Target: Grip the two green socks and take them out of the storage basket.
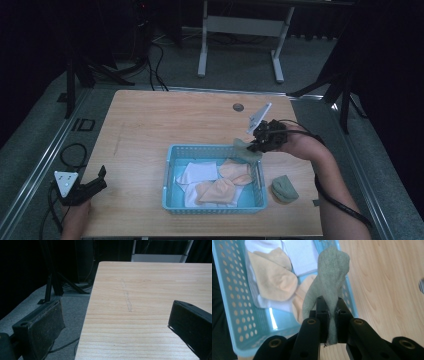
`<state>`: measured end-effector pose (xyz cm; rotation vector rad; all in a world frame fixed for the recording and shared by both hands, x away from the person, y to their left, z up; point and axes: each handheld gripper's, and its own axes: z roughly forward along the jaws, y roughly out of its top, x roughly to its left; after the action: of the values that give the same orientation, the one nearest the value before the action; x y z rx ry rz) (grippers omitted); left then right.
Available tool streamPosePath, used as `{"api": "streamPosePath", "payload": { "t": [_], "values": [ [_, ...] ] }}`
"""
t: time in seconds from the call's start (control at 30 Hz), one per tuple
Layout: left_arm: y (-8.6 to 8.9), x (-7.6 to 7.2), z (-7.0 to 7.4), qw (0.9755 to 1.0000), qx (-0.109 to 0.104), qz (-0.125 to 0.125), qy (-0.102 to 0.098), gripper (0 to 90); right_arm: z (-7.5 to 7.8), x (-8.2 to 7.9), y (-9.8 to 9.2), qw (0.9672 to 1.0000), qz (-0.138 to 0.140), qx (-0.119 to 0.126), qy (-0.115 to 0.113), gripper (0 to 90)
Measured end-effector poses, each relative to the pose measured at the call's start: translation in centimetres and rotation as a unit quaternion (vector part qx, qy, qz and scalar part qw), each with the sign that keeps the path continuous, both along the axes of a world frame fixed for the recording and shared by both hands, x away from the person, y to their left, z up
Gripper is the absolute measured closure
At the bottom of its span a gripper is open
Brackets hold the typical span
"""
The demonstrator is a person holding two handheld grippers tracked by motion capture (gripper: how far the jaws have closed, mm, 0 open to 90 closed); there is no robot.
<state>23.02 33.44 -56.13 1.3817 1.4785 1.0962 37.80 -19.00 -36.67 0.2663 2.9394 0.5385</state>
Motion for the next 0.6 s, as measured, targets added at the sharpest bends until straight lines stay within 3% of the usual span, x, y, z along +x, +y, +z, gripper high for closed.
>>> {"api": "streamPosePath", "payload": {
  "t": [0.33, 0.4, 0.6],
  "values": [
    [0.0, 0.0, 0.0, 1.0, 0.0, 0.001, 0.0, 0.5, 0.7, 0.4, -4.6, 0.9986, -0.049, 0.008, -0.018, 84.6],
    [0.0, 0.0, 0.0, 1.0, 0.0, 0.001, 0.0, 0.5, 0.4, 0.7, -6.4, 0.9972, -0.071, 0.013, -0.02, 84.5],
    [0.0, 0.0, 0.0, 1.0, 0.001, 0.001, 0.0, 0.5, -0.9, 1.0, -8.8, 0.9933, -0.109, 0.029, -0.026, 84.5]
  ]
}}
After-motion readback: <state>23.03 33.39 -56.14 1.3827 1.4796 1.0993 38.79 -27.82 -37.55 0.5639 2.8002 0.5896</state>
